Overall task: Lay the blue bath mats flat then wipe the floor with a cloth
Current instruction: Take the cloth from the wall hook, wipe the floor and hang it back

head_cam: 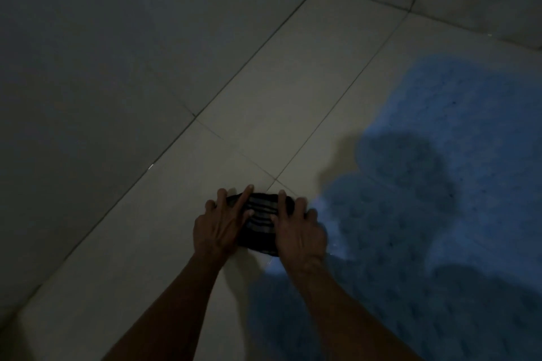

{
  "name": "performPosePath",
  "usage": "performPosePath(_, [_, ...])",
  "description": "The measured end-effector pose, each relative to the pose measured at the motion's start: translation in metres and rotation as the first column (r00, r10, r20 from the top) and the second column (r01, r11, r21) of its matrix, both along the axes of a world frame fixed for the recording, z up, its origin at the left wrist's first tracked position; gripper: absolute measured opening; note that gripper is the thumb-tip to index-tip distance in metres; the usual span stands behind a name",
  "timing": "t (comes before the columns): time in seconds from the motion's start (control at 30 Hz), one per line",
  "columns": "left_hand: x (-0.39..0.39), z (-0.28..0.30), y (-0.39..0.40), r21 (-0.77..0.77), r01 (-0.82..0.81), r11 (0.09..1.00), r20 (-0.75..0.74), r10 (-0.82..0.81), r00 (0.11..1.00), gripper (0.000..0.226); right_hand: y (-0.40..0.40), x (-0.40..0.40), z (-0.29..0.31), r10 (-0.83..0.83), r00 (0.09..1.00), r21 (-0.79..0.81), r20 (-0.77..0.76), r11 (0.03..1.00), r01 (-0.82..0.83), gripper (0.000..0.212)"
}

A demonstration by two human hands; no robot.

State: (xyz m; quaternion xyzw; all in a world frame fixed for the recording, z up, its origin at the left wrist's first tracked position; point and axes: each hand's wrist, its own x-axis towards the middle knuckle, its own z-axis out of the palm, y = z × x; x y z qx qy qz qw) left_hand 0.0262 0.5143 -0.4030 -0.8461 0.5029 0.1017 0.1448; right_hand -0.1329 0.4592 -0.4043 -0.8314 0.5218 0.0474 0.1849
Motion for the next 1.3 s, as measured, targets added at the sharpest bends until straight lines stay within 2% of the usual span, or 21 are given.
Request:
performPosePath(0.1, [-0.010,0.005,-0.013,0.032,-0.024,0.999,-0.018,0.024,1.000,0.058,-0.020,-0.007,0.008,-0.032,0.999,-0.001,0.001,0.999,0.032,0.057])
performPosePath(0.27, [-0.016,0.004,-0.047,0.021,0.037,0.999,-0.043,-0.036,0.998,0.059,-0.049,-0.017,0.013,-0.037,0.999,0.056,0.006,0.998,0.037,0.060])
performPosePath(0.33, [-0.016,0.003,-0.061,0.004,0.067,0.998,-0.071,-0.067,0.995,0.059,-0.061,-0.022,0.015,-0.066,0.996,0.016,-0.063,0.998,0.067,0.062])
performPosePath(0.43, [-0.014,0.002,-0.080,0.001,0.116,0.993,-0.099,-0.116,0.988,0.059,-0.071,-0.021,-0.006,-0.075,0.997,0.083,-0.003,0.994,0.075,0.063])
performPosePath(0.53, [-0.013,-0.001,-0.101,-0.016,0.169,0.986,-0.134,-0.169,0.976,0.059,-0.079,-0.023,-0.018,-0.205,0.979,0.060,-0.006,0.977,0.205,0.062])
performPosePath(0.6, [-0.010,-0.004,-0.115,-0.029,0.194,0.981,-0.157,-0.196,0.968,0.059,-0.084,-0.022,-0.019,-0.218,0.975,0.102,-0.034,0.970,0.221,0.063])
performPosePath(0.73, [-0.004,-0.006,-0.139,-0.048,0.263,0.964,-0.170,-0.268,0.948,0.059,-0.102,-0.020,-0.002,-0.272,0.956,-0.042,-0.110,0.962,0.269,0.067])
performPosePath(0.83, [-0.001,-0.005,-0.162,-0.041,0.322,0.946,-0.191,-0.324,0.927,0.060,-0.110,-0.016,-0.001,-0.324,0.940,-0.096,-0.106,0.944,0.315,0.063])
performPosePath(1.0, [0.000,-0.008,-0.202,-0.058,0.379,0.924,-0.254,-0.381,0.889,0.058,-0.141,-0.017,0.003,-0.371,0.916,-0.053,-0.153,0.929,0.367,0.069])
performPosePath(1.1, [0.003,-0.011,-0.226,-0.040,0.401,0.915,-0.279,-0.396,0.875,0.059,-0.160,-0.015,-0.005,-0.416,0.903,0.004,-0.104,0.908,0.419,0.060])
performPosePath(1.3, [0.009,-0.020,-0.263,-0.086,0.399,0.913,-0.399,-0.398,0.826,0.058,-0.190,-0.006,-0.006,-0.502,0.848,-0.010,-0.167,0.861,0.508,0.059])
